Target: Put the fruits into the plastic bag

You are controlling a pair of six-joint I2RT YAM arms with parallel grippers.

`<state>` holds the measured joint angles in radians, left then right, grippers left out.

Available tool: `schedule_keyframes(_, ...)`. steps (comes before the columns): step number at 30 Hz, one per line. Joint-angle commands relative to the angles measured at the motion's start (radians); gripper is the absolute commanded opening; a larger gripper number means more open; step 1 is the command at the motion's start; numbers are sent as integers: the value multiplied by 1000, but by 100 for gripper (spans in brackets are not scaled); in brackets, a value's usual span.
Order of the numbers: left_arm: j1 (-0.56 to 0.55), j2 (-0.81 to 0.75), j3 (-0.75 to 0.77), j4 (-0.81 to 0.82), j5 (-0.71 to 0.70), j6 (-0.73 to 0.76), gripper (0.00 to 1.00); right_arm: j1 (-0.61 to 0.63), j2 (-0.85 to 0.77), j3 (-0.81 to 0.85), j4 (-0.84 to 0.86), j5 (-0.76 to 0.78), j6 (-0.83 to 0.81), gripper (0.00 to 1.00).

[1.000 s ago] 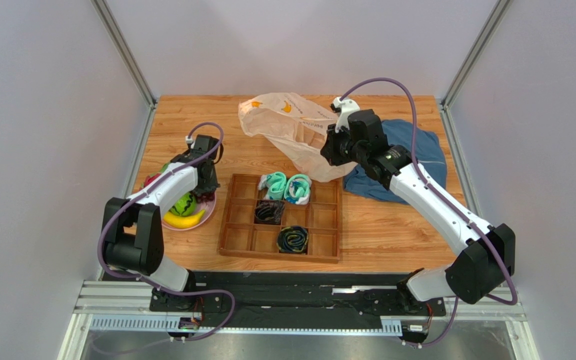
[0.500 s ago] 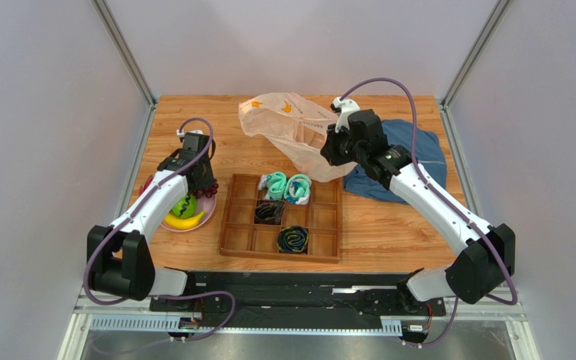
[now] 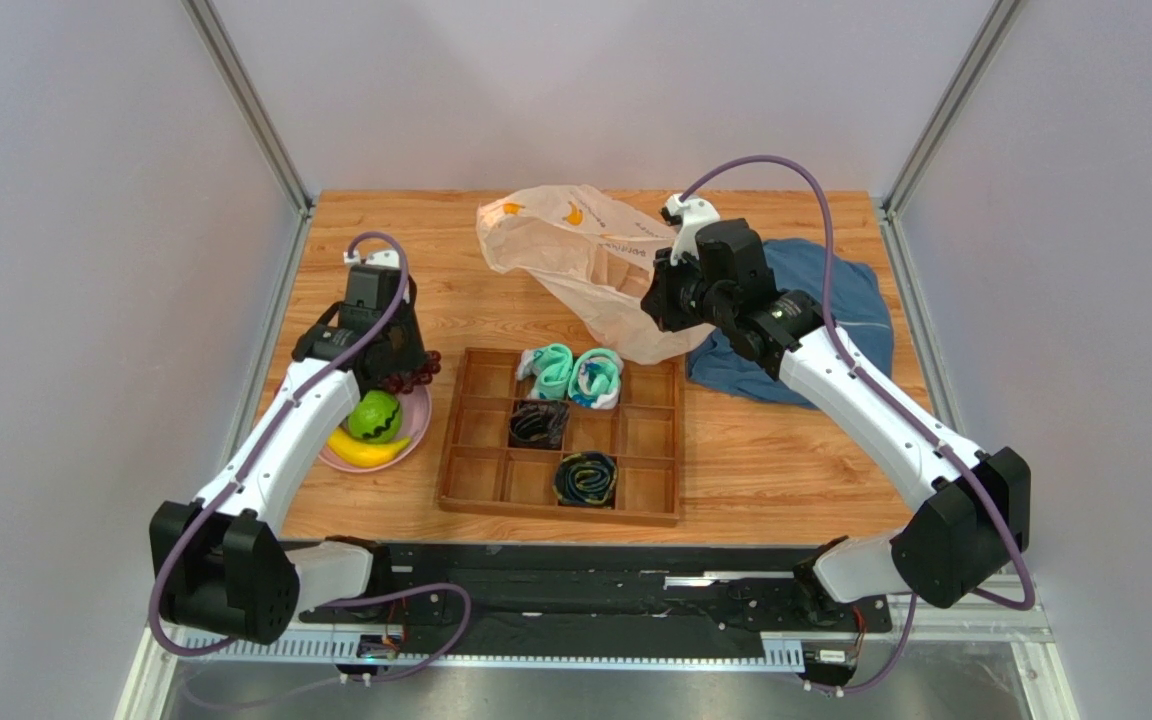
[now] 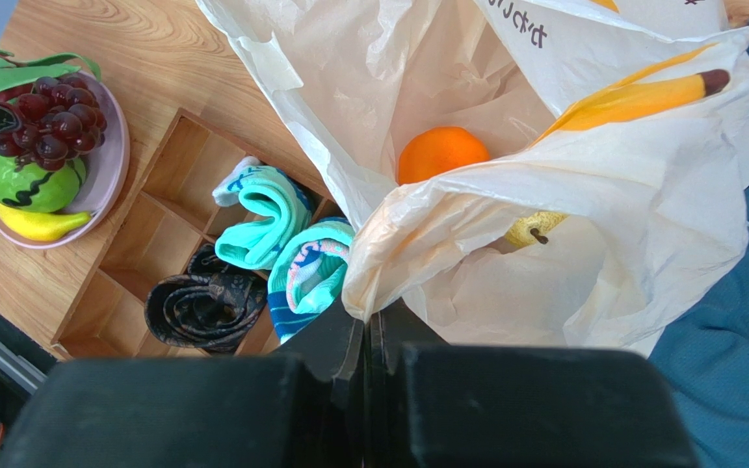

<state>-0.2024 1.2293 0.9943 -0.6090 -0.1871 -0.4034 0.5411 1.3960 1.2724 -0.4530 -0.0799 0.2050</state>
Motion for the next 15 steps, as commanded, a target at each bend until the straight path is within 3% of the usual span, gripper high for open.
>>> schedule_keyframes(1,3,-63,61,54,49,25,12,3,-12,18,22,6,-7,4)
schedule_keyframes(15,3,-160,95,103,58,34,12,2,-17,18,25,11,-9,4)
